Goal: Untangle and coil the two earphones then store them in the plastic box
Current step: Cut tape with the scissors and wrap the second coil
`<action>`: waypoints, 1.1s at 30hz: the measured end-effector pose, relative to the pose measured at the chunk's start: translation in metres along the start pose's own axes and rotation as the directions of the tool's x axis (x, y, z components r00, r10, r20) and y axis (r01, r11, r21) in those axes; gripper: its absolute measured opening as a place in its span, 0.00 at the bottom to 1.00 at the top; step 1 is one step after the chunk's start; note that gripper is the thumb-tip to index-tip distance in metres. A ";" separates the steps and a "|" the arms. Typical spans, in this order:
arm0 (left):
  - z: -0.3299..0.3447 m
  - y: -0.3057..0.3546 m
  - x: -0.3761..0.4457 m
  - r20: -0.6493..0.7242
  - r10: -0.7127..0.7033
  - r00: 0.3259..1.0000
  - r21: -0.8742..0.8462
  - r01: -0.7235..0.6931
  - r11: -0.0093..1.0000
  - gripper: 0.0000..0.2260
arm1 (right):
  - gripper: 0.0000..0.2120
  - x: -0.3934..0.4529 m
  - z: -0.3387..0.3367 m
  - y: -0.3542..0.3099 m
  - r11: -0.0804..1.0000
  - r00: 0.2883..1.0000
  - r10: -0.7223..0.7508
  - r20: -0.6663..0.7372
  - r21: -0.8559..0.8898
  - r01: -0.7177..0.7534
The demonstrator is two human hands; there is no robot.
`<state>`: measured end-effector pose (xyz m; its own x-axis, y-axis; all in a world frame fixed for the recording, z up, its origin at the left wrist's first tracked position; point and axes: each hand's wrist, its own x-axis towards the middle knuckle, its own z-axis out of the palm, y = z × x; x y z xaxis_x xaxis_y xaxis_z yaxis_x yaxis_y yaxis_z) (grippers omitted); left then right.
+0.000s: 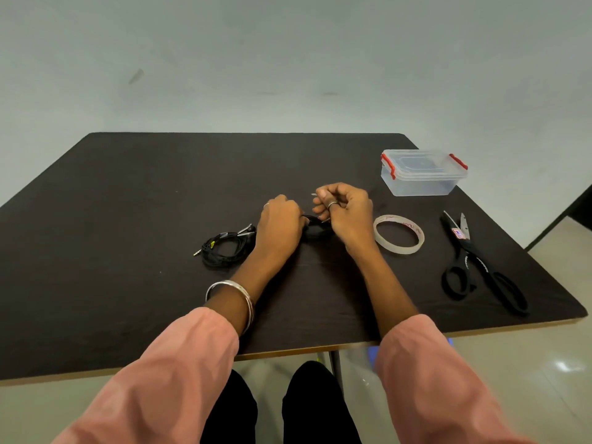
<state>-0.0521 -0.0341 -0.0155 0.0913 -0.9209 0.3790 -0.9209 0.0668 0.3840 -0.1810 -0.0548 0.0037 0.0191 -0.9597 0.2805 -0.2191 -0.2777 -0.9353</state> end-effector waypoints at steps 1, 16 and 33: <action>0.000 0.000 -0.001 -0.007 0.008 1.000 0.002 -0.008 1.000 0.11 | 0.08 0.000 0.000 0.001 1.000 1.000 -0.015 0.011 -0.014 0.015; -0.007 -0.001 -0.011 0.014 -0.142 0.990 -0.456 0.132 0.880 0.06 | 0.05 -0.010 -0.004 0.006 0.947 0.976 -0.186 0.113 -0.244 0.209; -0.013 -0.006 -0.005 0.143 -0.303 0.942 -0.854 0.272 0.444 0.05 | 0.12 -0.010 -0.009 0.012 0.776 0.862 -0.361 0.356 -0.397 0.489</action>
<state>-0.0421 -0.0247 -0.0094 0.3105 -0.9429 0.1207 -0.0604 0.1072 0.9924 -0.1923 -0.0480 -0.0084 0.4428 -0.7423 0.5029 -0.5483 -0.6680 -0.5031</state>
